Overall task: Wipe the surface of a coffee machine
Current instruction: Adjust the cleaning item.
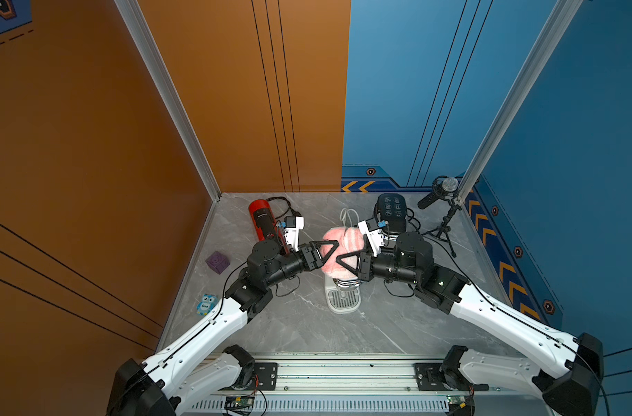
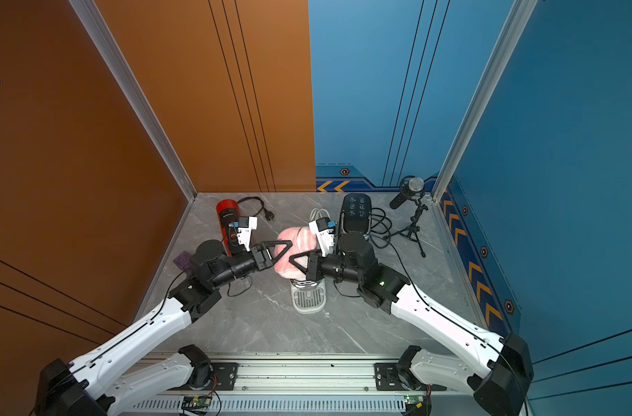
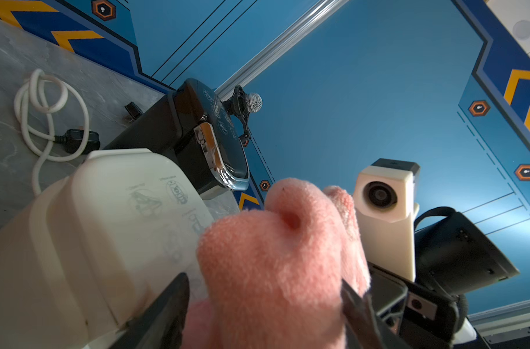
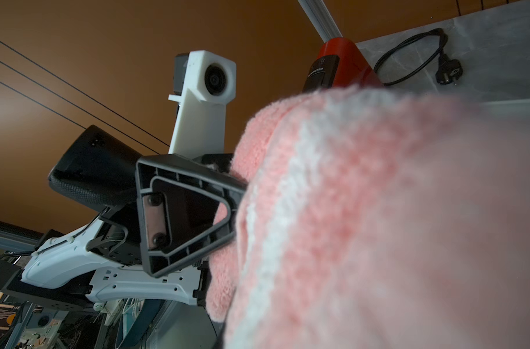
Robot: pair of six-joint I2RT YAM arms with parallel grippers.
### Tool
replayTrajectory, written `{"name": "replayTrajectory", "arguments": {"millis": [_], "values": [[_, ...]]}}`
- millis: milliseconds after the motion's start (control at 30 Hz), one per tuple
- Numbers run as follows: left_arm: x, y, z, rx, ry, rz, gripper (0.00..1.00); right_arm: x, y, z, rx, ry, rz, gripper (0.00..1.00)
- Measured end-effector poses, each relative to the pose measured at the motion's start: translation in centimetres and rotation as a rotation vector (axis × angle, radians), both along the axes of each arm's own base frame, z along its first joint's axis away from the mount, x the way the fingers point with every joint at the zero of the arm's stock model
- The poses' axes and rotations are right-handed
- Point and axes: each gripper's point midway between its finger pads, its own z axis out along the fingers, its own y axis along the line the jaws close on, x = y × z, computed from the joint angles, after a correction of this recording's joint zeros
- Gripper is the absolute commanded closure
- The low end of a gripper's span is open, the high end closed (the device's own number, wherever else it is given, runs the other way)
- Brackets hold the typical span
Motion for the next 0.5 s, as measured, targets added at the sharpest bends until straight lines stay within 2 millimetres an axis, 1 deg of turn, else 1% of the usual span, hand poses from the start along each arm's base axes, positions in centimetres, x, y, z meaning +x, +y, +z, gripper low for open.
{"name": "replayTrajectory", "arguments": {"millis": [100, 167, 233, 300, 400, 433, 500], "values": [[0.4, 0.6, 0.1, 0.000, -0.003, 0.019, 0.15, -0.4, -1.4, 1.0, -0.005, -0.030, -0.048, 1.00], [0.9, 1.2, -0.3, 0.013, 0.008, 0.040, 0.15, -0.9, -2.5, 2.0, -0.001, -0.064, -0.081, 1.00], [1.2, 1.7, -1.0, 0.043, 0.030, 0.058, 0.15, -1.6, -3.5, 2.9, 0.002, -0.096, -0.104, 1.00], [1.4, 1.9, -0.9, 0.078, 0.034, 0.066, 0.15, -2.6, -4.4, 3.4, -0.004, -0.121, -0.122, 1.00], [1.5, 2.0, 0.4, 0.122, 0.002, 0.068, 0.15, -4.1, -5.0, 3.1, -0.039, -0.131, -0.130, 1.00], [1.5, 1.9, 0.9, 0.135, -0.011, 0.068, 0.15, -4.6, -5.2, 2.6, -0.054, -0.131, -0.131, 1.00], [1.7, 1.6, 1.6, 0.169, -0.038, 0.068, 0.15, -5.7, -5.5, 0.7, -0.106, -0.122, -0.135, 1.00]]}}
